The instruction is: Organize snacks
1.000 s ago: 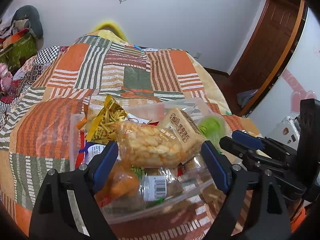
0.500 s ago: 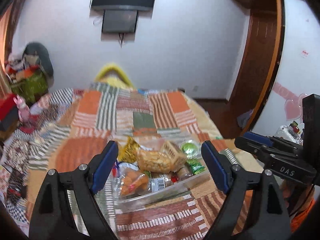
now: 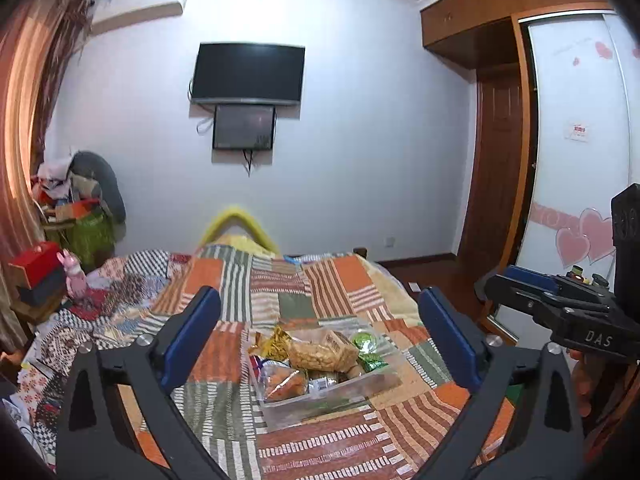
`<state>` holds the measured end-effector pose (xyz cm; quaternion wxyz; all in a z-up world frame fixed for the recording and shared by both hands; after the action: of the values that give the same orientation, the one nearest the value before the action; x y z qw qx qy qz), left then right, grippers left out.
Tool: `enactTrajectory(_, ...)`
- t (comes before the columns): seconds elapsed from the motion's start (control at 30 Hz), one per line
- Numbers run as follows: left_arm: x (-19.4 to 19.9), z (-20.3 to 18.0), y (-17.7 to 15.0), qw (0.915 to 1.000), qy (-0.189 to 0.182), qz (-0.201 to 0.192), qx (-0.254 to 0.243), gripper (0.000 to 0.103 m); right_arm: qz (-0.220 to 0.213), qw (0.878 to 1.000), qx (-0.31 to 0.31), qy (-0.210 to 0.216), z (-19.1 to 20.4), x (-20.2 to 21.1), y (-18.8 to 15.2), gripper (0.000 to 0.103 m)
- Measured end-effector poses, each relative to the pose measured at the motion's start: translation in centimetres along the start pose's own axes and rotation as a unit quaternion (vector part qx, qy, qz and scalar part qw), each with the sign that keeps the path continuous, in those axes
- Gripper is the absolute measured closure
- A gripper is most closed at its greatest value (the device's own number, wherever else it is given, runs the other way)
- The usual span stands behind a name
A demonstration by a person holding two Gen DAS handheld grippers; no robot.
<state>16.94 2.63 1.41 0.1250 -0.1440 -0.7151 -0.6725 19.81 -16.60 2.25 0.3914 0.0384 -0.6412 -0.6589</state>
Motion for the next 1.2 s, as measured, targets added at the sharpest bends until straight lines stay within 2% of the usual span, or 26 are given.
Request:
enactTrajectory(0.27,2.5,-0.6,-0.5,0.9999,-0.003,-0.013,-0.006,0.0,-0.014,1.0,0.015,-0.01,1.6,0.5,-0.5,0.026)
enactTrajectory(0.33,2.9,-0.8,-0.7,0.9999,-0.005,-0.013,-0.007,0.0,-0.018,1.0,0.016,-0.016,1.8,0.7,-0.9,0.018)
enactTrajectory(0.47,3.5,-1.0,-0.9,0.9998,-0.003,-0.016,-0.01,0.0,-0.025,0.999,0.014,-0.021,1.9,1.3,-1.1,0.011)
enactTrajectory(0.53,3.8,-1.1,-1.0,0.9998,-0.003,-0.018,-0.01,0.0,-0.03,0.999,0.012,-0.027,1.9,1.3,-1.0,0.003)
enactTrajectory(0.6,4.0,-1.1,-1.0,0.9998,-0.004,-0.019,-0.006,0.0,-0.038,0.999,0.011,-0.035,2.0,1.8,-1.2,0.0)
enactTrajectory(1.2,4.4,-1.4,-1.2,0.9996,0.002,-0.029,-0.006,0.0,-0.036,0.998,0.007,-0.043,1.9,2.7,-1.8,0.0)
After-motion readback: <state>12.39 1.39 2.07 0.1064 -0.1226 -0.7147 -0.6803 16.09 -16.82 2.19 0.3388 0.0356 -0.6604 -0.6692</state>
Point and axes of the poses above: each gripper's, at about its wrist camera, not at the fingertips, and x roughly against the way its jaws point, z to its left, y to its top, the point moved 4 cm from there along -x, roughly the way its jaws point, and after that the axes turned 7 degrees about z, right-handed, at the moved point
